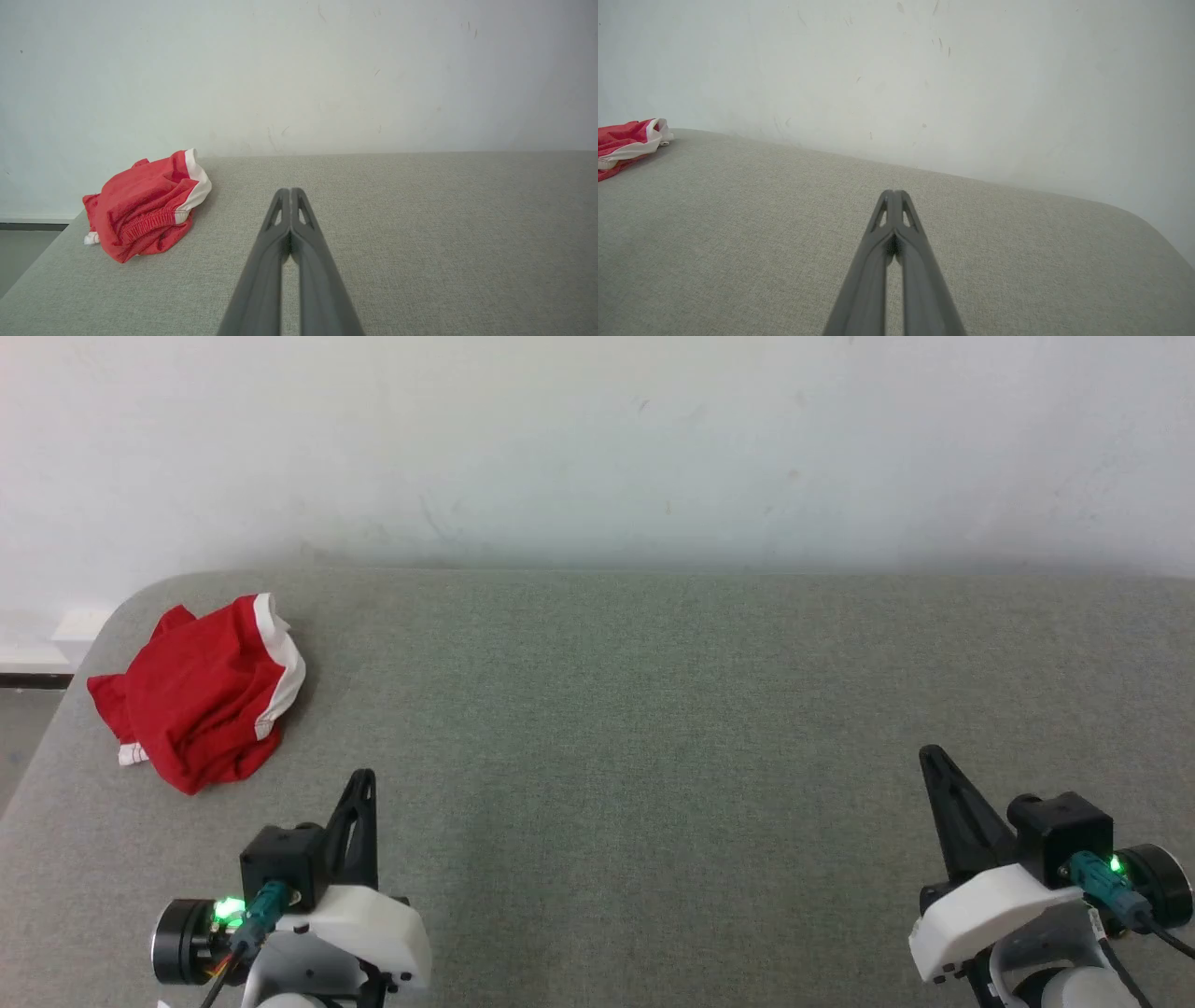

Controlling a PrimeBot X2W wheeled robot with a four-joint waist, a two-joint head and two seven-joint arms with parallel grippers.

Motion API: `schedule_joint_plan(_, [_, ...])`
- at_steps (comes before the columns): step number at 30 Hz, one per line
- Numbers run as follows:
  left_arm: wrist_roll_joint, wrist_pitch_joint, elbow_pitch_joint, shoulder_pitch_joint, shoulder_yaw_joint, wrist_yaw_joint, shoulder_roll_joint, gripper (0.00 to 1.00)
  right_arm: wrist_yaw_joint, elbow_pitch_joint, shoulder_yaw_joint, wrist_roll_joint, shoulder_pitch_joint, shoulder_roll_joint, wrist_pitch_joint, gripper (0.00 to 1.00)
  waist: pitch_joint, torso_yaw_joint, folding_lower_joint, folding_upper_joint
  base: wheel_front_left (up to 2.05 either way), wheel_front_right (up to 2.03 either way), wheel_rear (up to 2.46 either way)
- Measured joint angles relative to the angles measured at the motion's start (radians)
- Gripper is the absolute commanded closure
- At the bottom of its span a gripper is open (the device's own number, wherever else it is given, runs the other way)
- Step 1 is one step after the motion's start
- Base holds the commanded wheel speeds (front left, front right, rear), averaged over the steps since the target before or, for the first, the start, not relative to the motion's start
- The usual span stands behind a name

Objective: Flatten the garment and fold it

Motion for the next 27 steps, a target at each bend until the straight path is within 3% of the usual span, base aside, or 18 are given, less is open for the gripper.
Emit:
schedule_joint_plan(5, [0.0, 0.0, 0.0, 0.0, 0.0, 0.0, 0.0, 1.0, 0.0, 0.0, 0.0, 0.0, 0.0, 0.0, 0.0, 1.0, 0.0, 0.0, 0.0, 0.0, 0.0, 0.0, 0.0])
schedule_joint_plan(6, [0.0, 0.0, 0.0, 0.0, 0.0, 0.0, 0.0, 0.0, 0.0, 0.0, 0.0, 0.0, 0.0, 0.0, 0.0, 0.0, 0.0, 0.0, 0.0, 0.0, 0.0, 0.0, 0.0])
schedule_joint_plan(27, [0.0, -0.028, 0.007, 0.002, -0.012, 0.003, 0.0, 0.0, 0.0, -0.002, -0.013, 0.011, 0.002, -0.001, -0.028, 0.0, 0.002, 0.005, 0.0, 0.0, 0.0, 0.0, 0.0])
